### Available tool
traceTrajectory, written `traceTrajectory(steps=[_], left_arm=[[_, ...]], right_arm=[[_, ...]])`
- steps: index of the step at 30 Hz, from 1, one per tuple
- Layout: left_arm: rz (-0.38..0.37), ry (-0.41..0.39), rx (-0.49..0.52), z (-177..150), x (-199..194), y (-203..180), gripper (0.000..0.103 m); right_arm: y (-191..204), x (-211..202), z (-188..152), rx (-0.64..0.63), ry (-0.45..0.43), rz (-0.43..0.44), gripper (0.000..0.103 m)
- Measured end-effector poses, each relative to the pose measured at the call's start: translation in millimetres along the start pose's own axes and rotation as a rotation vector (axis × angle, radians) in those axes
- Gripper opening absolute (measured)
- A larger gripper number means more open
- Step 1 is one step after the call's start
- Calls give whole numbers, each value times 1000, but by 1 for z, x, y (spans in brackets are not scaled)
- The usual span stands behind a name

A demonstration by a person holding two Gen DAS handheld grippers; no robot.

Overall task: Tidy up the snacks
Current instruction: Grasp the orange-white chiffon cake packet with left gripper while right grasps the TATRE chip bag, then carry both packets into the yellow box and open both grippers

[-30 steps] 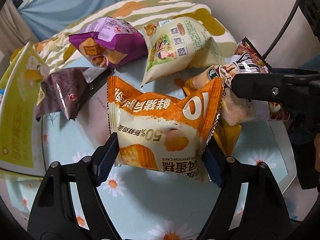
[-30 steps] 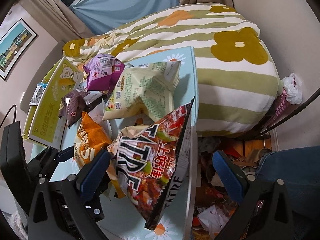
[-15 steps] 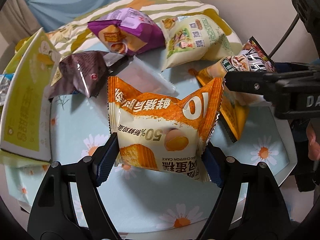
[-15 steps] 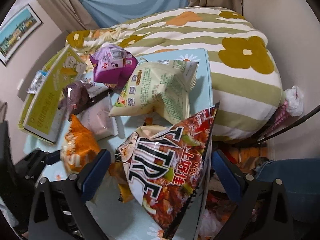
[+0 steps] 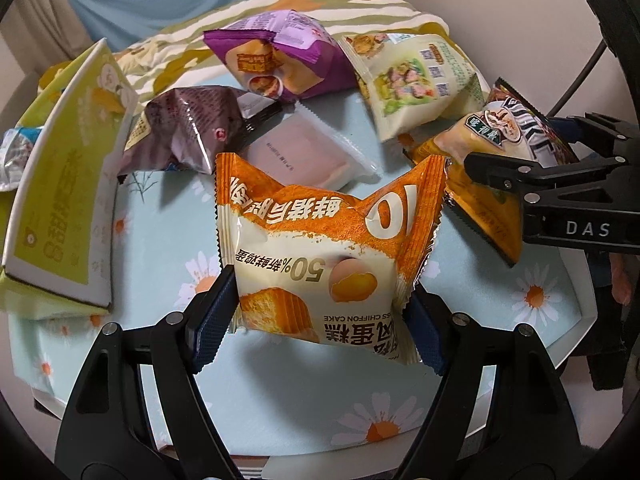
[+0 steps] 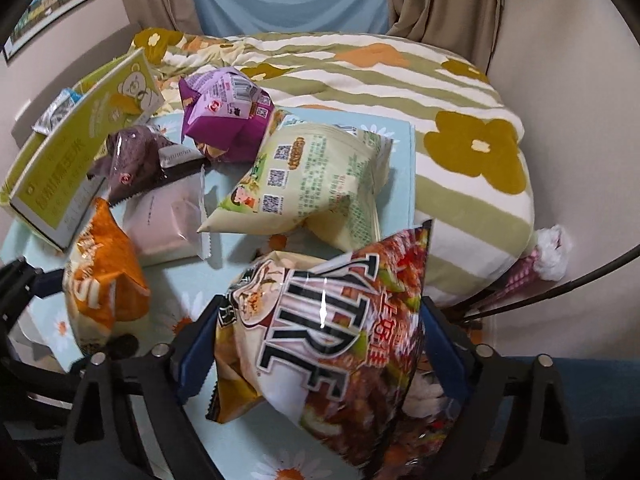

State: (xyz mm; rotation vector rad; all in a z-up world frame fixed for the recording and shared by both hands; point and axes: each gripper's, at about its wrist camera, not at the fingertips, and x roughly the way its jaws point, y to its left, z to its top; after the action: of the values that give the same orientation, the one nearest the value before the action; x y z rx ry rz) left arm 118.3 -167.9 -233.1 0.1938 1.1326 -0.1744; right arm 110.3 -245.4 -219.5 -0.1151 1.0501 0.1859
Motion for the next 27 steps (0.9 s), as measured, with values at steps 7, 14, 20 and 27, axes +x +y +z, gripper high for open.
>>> traceTrajectory(steps=[7,14,20,27], left_arm=[[1,-6,-14,-3,-3,3,77],[9,-16,-30,-5,-10,4,77],[11,-44,-47,-4,-30,9,77],[-3,-113,-112,1,-76,35,77]], right_arm=[[10,-4,-4,-72,-24,-46,74],[21,-9,-9,-106,-25,-43,62],[19,-26,-14,-33,-25,22,61],[26,-65,-6,10,-65,62,61]])
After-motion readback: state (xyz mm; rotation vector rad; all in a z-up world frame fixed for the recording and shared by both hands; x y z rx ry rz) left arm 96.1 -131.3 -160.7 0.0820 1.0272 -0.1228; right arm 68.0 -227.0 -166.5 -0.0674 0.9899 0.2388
